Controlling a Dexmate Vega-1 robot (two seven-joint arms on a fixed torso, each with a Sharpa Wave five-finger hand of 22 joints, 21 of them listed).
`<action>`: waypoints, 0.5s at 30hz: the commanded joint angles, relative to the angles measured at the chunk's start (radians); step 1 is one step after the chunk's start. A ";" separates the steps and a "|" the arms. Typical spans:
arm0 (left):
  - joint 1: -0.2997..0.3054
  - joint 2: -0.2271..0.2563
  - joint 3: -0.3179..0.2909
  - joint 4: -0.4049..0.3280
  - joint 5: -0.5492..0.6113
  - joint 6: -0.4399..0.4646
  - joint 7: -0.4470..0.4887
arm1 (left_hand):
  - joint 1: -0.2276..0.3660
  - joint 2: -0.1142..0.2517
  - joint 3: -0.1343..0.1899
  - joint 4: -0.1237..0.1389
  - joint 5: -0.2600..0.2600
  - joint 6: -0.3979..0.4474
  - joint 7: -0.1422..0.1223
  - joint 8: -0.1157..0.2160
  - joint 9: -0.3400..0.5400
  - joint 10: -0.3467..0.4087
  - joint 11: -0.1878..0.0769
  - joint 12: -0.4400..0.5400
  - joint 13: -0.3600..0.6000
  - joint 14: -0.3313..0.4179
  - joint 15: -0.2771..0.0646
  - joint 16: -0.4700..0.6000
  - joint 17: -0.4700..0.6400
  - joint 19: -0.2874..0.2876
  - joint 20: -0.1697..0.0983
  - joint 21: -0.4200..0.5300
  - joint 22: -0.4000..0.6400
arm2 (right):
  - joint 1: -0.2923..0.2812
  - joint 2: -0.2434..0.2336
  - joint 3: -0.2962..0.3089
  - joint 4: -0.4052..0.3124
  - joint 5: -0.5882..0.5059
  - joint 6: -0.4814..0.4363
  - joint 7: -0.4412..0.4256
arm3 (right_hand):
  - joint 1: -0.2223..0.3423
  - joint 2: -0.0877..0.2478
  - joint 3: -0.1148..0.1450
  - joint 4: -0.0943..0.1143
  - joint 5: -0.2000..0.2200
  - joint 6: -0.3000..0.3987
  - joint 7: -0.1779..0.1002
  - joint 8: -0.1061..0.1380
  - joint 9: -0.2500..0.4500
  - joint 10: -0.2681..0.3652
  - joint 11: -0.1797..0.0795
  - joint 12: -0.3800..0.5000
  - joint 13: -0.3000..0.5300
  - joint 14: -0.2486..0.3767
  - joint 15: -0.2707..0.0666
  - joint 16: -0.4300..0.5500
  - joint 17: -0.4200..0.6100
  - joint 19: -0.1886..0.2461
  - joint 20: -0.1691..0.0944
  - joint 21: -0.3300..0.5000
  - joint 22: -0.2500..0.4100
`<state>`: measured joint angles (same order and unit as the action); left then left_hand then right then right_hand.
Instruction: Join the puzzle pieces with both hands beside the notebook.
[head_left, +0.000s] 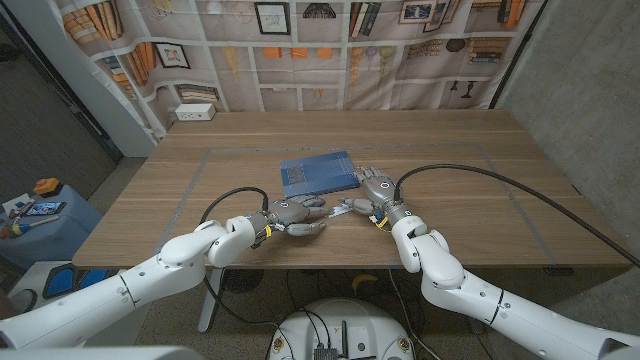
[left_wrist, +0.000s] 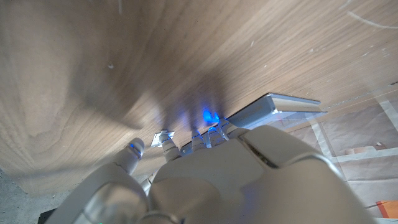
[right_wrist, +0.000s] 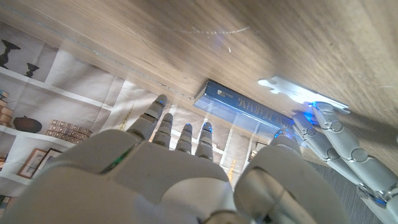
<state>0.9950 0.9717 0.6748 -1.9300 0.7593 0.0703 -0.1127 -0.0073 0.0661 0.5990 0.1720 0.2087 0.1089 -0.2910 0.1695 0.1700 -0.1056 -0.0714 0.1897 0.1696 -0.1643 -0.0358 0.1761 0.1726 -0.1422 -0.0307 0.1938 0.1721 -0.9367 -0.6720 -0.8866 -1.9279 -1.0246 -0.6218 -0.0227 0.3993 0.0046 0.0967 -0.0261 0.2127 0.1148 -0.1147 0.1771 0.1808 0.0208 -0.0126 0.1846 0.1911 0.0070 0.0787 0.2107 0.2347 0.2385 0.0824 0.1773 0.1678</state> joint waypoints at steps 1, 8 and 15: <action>-0.003 0.001 0.001 0.002 -0.001 -0.007 -0.001 | 0.005 0.103 0.009 0.003 0.000 0.074 0.074 0.008 0.002 -0.002 0.002 0.000 0.003 -0.015 -0.062 0.003 0.001 0.003 -0.119 0.000 0.001 | 0.008 0.015 -0.008 0.028 -0.007 -0.003 0.012 | -0.013 -0.004 -0.007 0.002 -0.002 -0.016 0.000 -0.004 0.003 -0.012 0.001 -0.002 -0.001 -0.012 0.005 -0.003 0.004 -0.009 0.003 0.001 0.001; -0.007 0.000 0.001 0.007 -0.003 -0.012 -0.002 | 0.005 0.103 0.009 0.003 0.000 0.076 0.073 0.009 0.002 -0.002 0.000 0.001 0.003 -0.014 -0.061 0.003 0.001 0.003 -0.119 0.000 0.001 | 0.014 0.020 -0.019 0.046 -0.018 -0.007 0.010 | -0.023 -0.007 -0.012 0.003 -0.001 -0.030 0.002 -0.004 0.003 -0.026 0.006 -0.004 -0.001 -0.024 0.009 -0.006 0.003 -0.015 0.007 0.001 0.001; -0.010 -0.001 0.001 0.010 -0.006 -0.015 -0.004 | 0.005 0.102 0.010 0.003 0.000 0.077 0.073 0.009 0.002 -0.002 0.001 0.001 0.003 -0.013 -0.061 0.003 0.001 0.003 -0.119 0.000 0.001 | 0.019 0.026 -0.024 0.062 -0.020 -0.005 -0.005 | -0.026 -0.009 -0.013 0.002 0.000 -0.037 0.002 -0.003 0.003 -0.030 0.008 -0.003 -0.001 -0.028 0.010 -0.007 0.003 -0.019 0.008 0.002 0.001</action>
<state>0.9897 0.9717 0.6762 -1.9250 0.7587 0.0641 -0.1128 -0.0073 0.0661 0.6032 0.1763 0.2087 0.1089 -0.2910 0.1701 0.1701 -0.1056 -0.0714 0.1897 0.1696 -0.1643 -0.0358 0.1761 0.1726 -0.1422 -0.0307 0.1939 0.1727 -0.9276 -0.6571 -0.8977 -1.8958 -1.0376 -0.6259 -0.0157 0.3671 -0.0037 0.0872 -0.0248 0.2127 0.0849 -0.1128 0.1771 0.1807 0.0031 -0.0055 0.1808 0.1911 -0.0146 0.0895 0.2068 0.2347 0.2190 0.0876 0.1773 0.1678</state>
